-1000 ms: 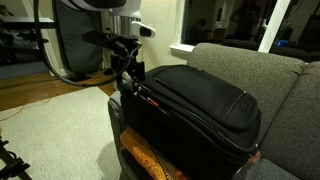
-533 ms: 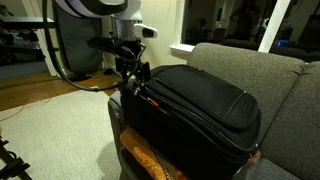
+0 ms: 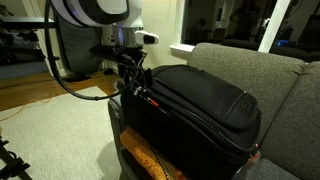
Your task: Close the zipper
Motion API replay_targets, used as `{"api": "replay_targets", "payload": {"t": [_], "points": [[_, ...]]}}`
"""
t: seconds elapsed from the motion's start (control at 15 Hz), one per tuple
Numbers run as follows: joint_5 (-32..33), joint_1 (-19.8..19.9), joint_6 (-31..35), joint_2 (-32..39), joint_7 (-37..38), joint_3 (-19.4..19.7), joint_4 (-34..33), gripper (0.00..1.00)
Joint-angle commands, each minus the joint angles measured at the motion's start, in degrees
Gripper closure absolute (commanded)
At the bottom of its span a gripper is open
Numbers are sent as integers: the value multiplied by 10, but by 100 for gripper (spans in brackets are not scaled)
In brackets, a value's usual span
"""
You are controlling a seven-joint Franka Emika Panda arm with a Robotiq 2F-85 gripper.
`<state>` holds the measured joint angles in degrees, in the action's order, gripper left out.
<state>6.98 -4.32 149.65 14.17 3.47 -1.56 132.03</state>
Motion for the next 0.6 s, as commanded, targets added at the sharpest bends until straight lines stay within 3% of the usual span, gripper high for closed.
{"api": "replay_targets", "payload": {"t": [0.0, 0.27, 0.53], "points": [[-24, 2, 10, -4, 3, -6, 9, 0], [-49, 3, 8, -2, 0, -12, 5, 0], [-53, 4, 12, 3, -1, -9, 2, 23]]}}
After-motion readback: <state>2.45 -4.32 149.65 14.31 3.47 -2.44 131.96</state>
